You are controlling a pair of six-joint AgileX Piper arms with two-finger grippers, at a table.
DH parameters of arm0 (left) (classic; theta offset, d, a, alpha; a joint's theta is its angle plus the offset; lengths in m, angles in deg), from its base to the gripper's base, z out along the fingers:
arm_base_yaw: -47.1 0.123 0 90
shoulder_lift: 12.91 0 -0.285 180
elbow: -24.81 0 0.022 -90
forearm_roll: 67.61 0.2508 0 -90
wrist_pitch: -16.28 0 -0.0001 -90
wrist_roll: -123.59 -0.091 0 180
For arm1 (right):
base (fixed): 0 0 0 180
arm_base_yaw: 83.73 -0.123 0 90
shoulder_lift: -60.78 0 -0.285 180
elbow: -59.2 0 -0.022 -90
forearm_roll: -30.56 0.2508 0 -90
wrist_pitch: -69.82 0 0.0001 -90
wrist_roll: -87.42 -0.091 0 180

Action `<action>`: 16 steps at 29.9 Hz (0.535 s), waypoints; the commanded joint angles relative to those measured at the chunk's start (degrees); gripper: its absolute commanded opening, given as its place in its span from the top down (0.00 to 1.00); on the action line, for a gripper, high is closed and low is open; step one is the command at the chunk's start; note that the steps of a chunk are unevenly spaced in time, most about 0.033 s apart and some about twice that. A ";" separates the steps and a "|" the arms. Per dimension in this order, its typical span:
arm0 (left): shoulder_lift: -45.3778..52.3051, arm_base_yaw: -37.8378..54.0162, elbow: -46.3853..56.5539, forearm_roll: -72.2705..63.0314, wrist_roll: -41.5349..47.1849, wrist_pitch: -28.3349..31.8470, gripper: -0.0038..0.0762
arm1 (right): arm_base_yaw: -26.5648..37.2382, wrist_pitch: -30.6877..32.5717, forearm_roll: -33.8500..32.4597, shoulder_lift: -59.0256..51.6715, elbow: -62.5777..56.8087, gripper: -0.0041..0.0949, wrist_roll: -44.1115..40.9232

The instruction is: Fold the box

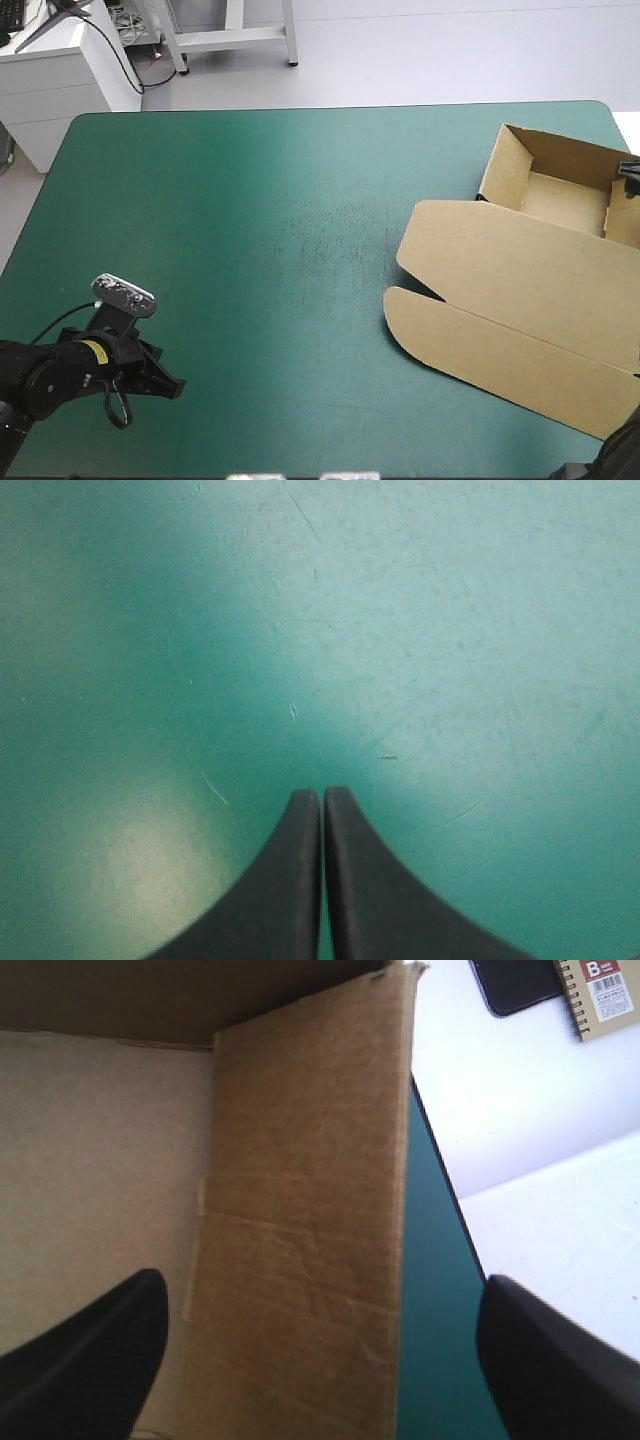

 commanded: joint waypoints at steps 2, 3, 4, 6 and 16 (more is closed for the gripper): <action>0.18 -0.03 -1.42 -0.27 0.18 2.38 0.96 | 0.43 1.57 -0.54 -4.22 5.03 0.09 0.37; 0.18 -0.03 -1.42 -0.27 0.18 2.38 0.96 | 0.43 2.42 -0.29 -4.65 6.16 0.09 0.37; 0.18 -0.03 -1.42 -0.27 0.18 2.38 0.96 | 0.43 3.27 0.18 -5.00 7.38 0.10 0.37; 0.18 -0.03 -1.42 -0.27 0.18 2.38 0.96 | 0.43 5.35 2.02 -6.03 9.68 0.14 1.11; 0.18 -0.03 -1.23 -0.27 0.18 2.38 0.96 | 0.24 8.79 18.65 -10.56 12.60 0.97 6.10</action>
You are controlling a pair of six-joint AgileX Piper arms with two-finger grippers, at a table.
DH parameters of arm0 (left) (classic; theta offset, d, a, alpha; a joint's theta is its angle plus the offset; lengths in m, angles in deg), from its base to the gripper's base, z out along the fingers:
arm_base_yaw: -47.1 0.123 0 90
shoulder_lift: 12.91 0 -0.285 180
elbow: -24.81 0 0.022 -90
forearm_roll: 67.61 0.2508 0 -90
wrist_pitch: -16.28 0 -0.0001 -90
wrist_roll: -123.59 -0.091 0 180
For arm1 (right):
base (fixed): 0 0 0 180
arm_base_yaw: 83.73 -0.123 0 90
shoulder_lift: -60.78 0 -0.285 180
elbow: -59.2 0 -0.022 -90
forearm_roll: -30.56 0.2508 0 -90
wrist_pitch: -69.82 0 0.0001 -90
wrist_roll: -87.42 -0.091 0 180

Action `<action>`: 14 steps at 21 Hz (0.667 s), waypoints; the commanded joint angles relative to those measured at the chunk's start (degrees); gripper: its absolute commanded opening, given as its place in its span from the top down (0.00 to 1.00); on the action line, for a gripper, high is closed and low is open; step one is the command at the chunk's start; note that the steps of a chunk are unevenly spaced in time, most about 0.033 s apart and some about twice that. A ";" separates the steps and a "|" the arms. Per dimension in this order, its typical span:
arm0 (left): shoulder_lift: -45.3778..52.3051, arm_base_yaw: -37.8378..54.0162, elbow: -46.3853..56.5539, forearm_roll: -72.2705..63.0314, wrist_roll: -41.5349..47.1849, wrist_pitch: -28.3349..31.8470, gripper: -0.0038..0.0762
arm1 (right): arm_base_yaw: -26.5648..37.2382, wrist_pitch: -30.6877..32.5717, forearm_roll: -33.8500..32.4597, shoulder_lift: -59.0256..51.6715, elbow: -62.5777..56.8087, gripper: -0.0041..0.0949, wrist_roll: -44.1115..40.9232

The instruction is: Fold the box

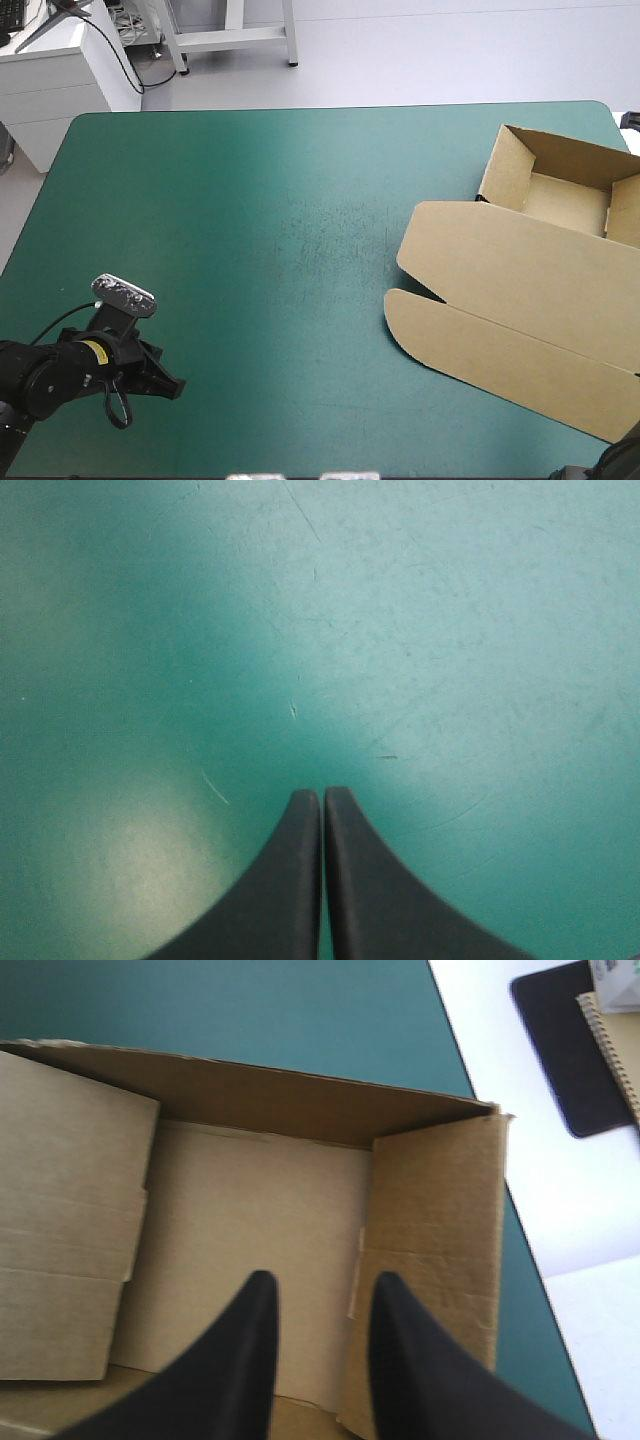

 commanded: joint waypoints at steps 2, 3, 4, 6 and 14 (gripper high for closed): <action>0.08 -0.03 -1.34 -0.51 0.18 2.38 0.96 | 0.18 0.22 7.57 -4.55 1.61 0.96 2.21; 0.08 -0.03 -1.34 -1.00 0.18 2.38 0.96 | -0.32 0.22 8.03 -4.96 1.49 0.96 2.81; 0.08 -0.03 -1.34 -1.60 0.18 2.38 0.96 | -1.44 0.22 8.03 -6.04 0.94 0.96 3.50; 0.08 -0.03 -1.29 -3.25 0.18 2.40 0.96 | -3.99 0.22 8.03 -8.08 -0.72 0.96 3.50; 0.41 -0.03 -1.29 -5.83 0.18 3.58 0.96 | -21.62 -0.04 8.03 -22.88 -21.30 0.96 6.67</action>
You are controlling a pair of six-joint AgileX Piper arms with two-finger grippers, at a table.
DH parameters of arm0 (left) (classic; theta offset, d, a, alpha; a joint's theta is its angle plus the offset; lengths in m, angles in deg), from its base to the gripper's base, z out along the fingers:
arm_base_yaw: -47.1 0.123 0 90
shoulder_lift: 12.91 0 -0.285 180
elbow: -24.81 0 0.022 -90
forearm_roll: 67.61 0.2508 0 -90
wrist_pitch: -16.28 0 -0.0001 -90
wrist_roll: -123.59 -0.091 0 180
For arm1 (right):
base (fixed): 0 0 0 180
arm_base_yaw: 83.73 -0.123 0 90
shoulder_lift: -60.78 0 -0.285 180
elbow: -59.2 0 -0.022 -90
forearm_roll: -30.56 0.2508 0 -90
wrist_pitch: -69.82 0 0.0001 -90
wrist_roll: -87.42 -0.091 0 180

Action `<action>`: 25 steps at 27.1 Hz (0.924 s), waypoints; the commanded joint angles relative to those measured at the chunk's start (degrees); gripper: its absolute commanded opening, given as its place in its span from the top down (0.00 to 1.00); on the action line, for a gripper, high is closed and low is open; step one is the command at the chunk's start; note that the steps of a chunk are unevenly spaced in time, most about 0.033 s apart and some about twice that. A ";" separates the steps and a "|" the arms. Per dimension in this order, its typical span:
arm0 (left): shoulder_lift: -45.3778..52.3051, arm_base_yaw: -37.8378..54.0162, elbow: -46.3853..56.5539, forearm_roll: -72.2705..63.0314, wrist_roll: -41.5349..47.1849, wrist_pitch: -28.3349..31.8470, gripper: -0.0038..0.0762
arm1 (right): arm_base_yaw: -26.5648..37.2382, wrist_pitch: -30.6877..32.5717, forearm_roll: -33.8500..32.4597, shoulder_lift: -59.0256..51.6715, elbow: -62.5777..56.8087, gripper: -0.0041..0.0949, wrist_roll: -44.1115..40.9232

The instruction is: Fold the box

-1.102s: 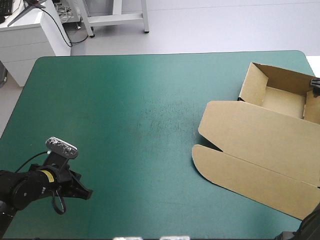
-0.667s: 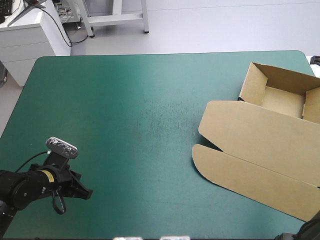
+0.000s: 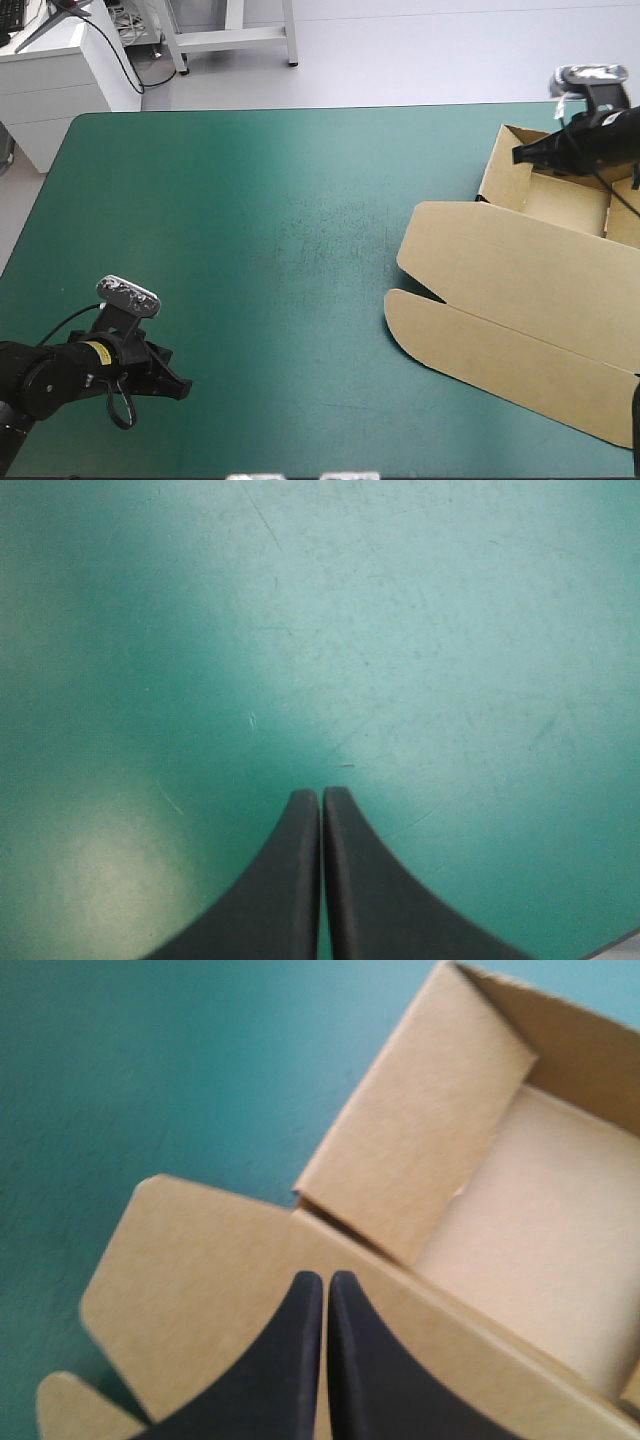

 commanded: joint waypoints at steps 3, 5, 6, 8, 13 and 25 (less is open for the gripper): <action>3.03 -0.03 -1.13 -2.05 0.18 6.10 0.96 | -9.91 -2.07 1.31 -13.22 -15.42 0.96 1.62; 5.07 -0.03 -1.13 -2.05 0.18 5.88 0.96 | -12.78 -4.88 1.42 -18.90 -24.10 0.96 1.94; 5.82 -0.03 -0.96 -2.05 0.18 5.58 0.96 | -13.28 -6.02 1.54 -21.02 -27.27 0.96 1.94; 7.40 -0.03 -0.59 -2.05 0.18 5.33 0.96 | -13.70 -8.03 2.05 -25.28 -33.49 0.96 2.33; 11.11 -0.03 3.61 -2.05 0.18 5.28 0.96 | -13.70 -9.68 1.94 -35.81 -46.91 0.96 3.03; 17.95 -0.03 9.81 -7.02 -0.85 3.62 0.96 | -13.60 -12.78 1.81 -57.53 -64.28 0.96 3.14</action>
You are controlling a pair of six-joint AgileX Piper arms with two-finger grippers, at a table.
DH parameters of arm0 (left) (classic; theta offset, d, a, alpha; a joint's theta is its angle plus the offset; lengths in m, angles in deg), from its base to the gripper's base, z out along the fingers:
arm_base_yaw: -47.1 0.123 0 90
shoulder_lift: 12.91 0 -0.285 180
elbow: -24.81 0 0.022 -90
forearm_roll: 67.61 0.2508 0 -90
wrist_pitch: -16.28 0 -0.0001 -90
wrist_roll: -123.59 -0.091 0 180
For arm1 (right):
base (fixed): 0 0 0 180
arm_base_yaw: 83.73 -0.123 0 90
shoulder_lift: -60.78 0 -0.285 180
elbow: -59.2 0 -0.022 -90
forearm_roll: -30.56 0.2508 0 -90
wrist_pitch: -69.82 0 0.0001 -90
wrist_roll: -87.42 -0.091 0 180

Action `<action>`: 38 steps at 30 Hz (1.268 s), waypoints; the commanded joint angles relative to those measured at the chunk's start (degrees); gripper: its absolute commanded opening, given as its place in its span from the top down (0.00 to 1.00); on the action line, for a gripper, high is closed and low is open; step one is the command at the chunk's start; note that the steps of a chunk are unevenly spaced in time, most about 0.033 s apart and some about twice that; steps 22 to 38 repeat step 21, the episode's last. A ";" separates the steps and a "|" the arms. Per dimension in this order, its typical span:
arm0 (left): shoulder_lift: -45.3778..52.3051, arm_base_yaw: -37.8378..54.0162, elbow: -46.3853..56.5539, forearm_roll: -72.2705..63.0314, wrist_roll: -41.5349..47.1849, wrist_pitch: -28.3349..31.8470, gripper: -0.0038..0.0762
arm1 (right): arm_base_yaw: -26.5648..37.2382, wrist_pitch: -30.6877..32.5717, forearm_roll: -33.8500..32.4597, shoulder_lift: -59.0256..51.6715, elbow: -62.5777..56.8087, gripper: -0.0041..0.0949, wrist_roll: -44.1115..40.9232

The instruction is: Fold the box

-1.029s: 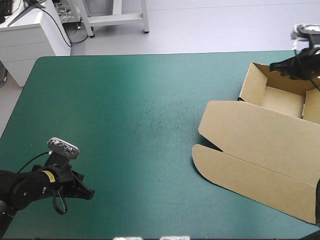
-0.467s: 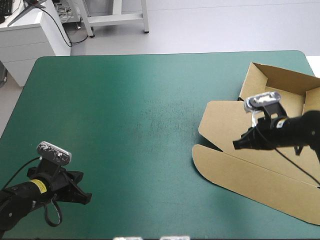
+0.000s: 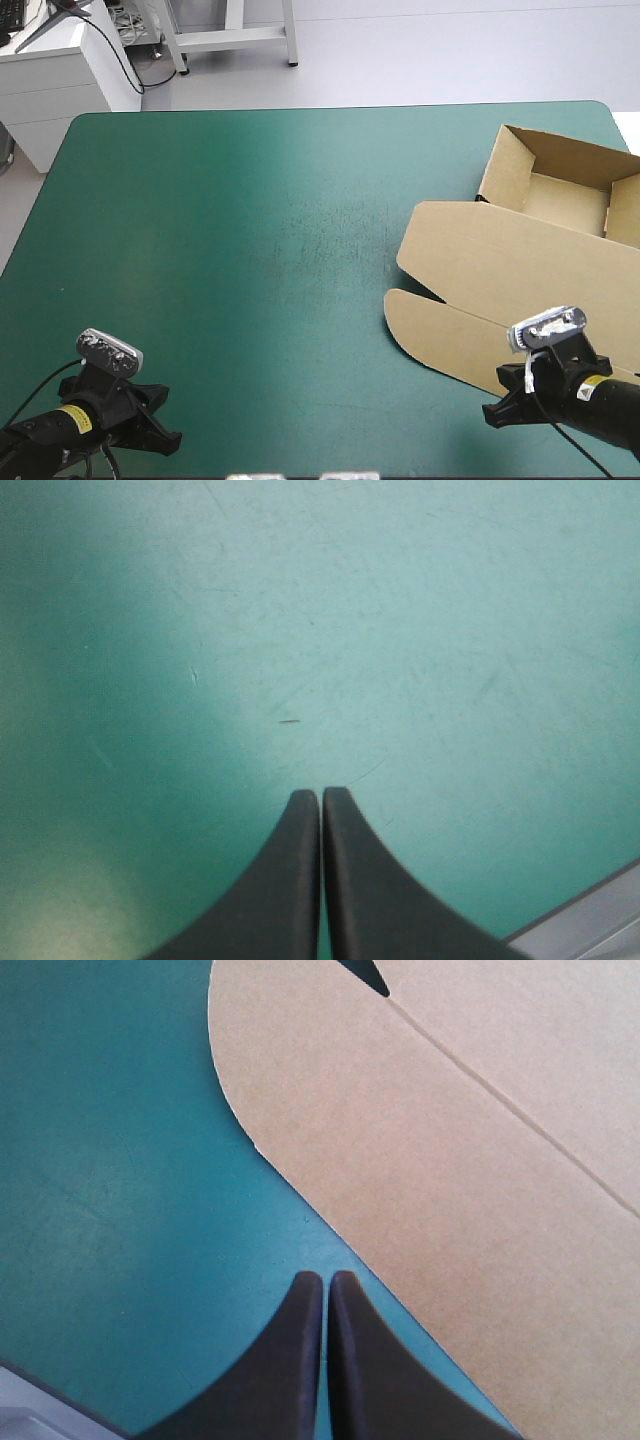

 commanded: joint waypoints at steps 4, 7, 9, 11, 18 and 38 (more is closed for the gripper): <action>0.85 -0.03 -1.15 -2.54 -0.38 2.40 0.96 | -0.09 -5.23 1.18 -7.51 -4.69 0.96 0.39; 0.85 -0.03 -1.15 -2.54 -1.33 2.31 0.96 | -0.09 -5.23 1.70 -9.52 -6.99 0.96 0.39; 0.85 -0.03 -0.79 -2.54 -2.57 1.78 0.96 | -0.09 -5.12 1.84 -10.43 -8.06 0.96 0.39; 0.85 -0.03 -0.12 -2.54 -2.69 1.48 0.96 | -0.09 -5.10 1.84 -10.79 -8.06 0.96 0.39; 0.85 -0.03 2.82 -4.31 -2.69 1.73 0.96 | -0.09 -5.10 1.84 -10.90 -8.06 0.96 0.39; 0.85 -0.03 3.05 -4.70 -2.69 1.46 0.96 | -0.09 -5.10 1.84 -10.90 -8.06 0.96 0.39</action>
